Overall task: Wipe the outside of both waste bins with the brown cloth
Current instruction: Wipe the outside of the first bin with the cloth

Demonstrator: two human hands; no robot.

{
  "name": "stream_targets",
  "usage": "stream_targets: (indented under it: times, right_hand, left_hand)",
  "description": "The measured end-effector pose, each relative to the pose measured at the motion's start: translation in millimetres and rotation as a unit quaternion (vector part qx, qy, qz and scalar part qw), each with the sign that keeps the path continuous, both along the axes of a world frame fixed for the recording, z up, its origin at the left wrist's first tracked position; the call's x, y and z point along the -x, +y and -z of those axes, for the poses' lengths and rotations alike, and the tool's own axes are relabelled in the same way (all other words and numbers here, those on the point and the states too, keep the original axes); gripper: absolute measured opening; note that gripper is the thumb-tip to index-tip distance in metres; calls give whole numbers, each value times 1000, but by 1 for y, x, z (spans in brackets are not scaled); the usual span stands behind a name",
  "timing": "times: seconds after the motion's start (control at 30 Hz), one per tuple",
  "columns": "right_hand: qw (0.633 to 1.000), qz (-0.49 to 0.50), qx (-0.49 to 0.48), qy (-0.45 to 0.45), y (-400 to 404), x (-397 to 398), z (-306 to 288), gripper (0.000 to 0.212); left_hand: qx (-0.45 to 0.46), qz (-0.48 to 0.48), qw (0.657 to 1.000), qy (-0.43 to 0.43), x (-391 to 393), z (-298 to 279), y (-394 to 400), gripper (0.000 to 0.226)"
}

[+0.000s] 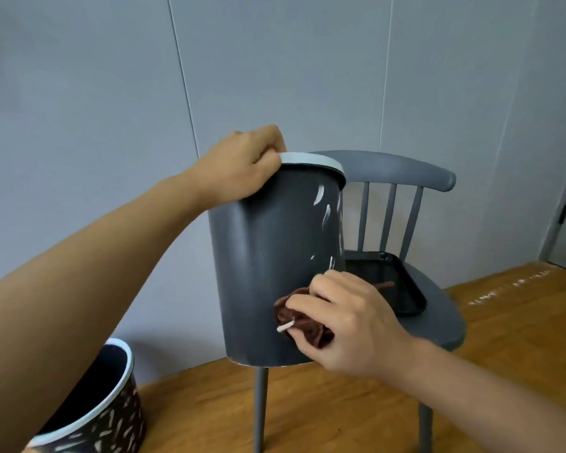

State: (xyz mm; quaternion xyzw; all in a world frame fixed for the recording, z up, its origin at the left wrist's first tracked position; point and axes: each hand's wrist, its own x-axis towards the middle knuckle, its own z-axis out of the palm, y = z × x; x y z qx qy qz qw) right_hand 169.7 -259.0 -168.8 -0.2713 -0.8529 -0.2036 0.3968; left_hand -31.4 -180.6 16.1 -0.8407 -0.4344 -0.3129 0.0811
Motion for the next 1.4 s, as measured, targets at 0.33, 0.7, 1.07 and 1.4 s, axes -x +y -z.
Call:
stream_targets:
  times: [0.33,0.7,1.07,1.4]
  right_hand:
    - [978,59,-22,200,67,-1,-98,28]
    - [999,-38,8,26,32,-11,-20,22]
    - [996,-66,25,-54,14,-11,-1,17]
    - [999,-40,32,5,20,-7,-7,18]
  left_hand:
    - [-197,-122,972,-30,-24,24,20,57]
    - [-157,-158,973,-58,-9,23,39,68]
    - [-139,-176,972,-64,-1,21,41,67]
    - [-123,-171,976,-62,3,19,43,66]
